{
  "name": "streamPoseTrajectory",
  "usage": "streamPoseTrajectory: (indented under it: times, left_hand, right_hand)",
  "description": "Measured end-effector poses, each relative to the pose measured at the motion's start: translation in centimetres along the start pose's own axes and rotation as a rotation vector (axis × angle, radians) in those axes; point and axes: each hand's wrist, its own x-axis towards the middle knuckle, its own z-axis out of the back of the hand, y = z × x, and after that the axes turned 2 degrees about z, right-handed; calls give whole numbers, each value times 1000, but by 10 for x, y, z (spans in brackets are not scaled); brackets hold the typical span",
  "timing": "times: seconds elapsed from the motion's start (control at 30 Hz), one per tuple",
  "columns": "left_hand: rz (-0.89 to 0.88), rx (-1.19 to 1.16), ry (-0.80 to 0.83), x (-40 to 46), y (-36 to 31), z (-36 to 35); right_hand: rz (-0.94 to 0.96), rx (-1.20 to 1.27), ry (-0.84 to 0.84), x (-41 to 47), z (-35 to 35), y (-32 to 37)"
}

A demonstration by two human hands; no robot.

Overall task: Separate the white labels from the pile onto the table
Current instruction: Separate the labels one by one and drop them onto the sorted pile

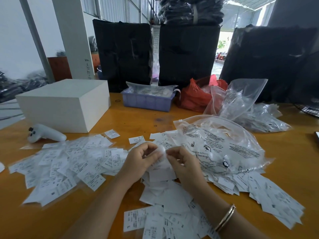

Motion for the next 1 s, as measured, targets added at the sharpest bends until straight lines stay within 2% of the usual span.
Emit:
streamPoseTrajectory:
  times: [0.1, 0.27, 0.33, 0.4, 0.53, 0.6, 0.67, 0.77, 0.9, 0.93, 1.0]
  left_hand:
    - [31, 20, -17, 1, 2, 1]
    - [41, 61, 4, 1, 2, 1]
    - [61, 46, -88, 2, 2, 6]
    - [113, 48, -257, 6, 3, 15]
    - [167, 264, -593, 13, 13, 34]
    - [197, 319, -649, 14, 18, 39]
    - [218, 397, -663, 13, 21, 41]
    - [256, 614, -657, 10, 26, 43]
    - [344, 915, -606, 7, 26, 45]
    - [319, 933, -600, 8, 25, 45]
    - [161, 895, -560, 10, 21, 40]
  right_hand:
    - [-29, 54, -18, 1, 2, -1]
    - [2, -27, 25, -1, 3, 0]
    - [16, -47, 9, -1, 4, 3]
    - [45, -52, -49, 3, 10, 8]
    - [144, -137, -285, 25, 38, 18]
    - [221, -296, -369, 38, 58, 16]
    - [230, -494, -374, 51, 76, 7]
    - [48, -714, -312, 67, 102, -15]
    - [-309, -1016, 19, 74, 118, -43]
    - [-355, -1077, 85, 72, 116, -46]
    - [-360, -1136, 108, 71, 113, -49]
